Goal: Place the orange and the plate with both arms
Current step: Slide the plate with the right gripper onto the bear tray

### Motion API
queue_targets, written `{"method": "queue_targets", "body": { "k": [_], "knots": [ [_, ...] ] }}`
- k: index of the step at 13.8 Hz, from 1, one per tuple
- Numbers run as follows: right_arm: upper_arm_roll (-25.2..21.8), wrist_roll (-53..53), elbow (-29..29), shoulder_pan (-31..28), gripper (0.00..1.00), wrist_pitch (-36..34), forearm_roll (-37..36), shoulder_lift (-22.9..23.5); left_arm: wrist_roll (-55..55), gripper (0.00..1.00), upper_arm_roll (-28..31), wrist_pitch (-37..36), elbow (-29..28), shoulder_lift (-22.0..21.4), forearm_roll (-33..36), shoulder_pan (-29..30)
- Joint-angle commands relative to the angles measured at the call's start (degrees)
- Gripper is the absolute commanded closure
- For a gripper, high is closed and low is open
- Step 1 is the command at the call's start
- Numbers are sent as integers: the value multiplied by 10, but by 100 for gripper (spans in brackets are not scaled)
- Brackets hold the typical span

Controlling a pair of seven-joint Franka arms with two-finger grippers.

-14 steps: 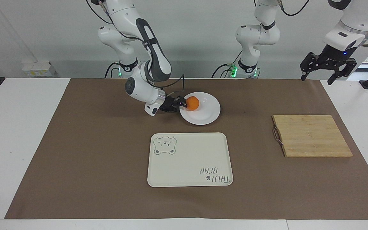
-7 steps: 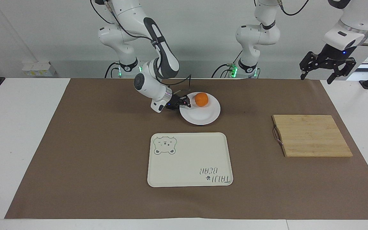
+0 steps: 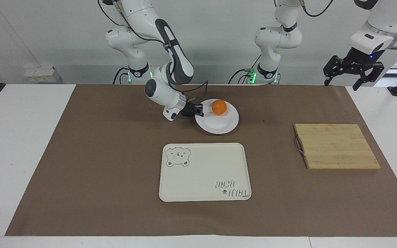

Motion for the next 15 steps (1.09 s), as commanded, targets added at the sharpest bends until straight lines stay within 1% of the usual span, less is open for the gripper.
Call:
{"method": "queue_targets", "body": {
  "k": [1, 5, 8, 10, 13, 15],
  "knots": [
    [2, -45, -1, -26, 100, -31, 52, -4, 7, 0, -8, -13, 11, -1, 9, 9],
    [2, -55, 13, -39, 100, -55, 54, -6, 7, 0, -8, -13, 11, -1, 9, 9],
    [2, -48, 36, -48, 100, -55, 53, -5, 7, 0, -8, -13, 11, -1, 9, 9],
    [0, -40, 64, -54, 100, -49, 52, 9, 7, 0, -8, -13, 11, -1, 9, 9],
    [-2, -26, 109, -92, 100, -51, 40, 37, 7, 0, -8, -13, 11, -1, 9, 9],
    [-3, 1, 143, -111, 100, -52, 6, 53, 7, 0, -8, -13, 11, -1, 9, 9]
  ]
}}
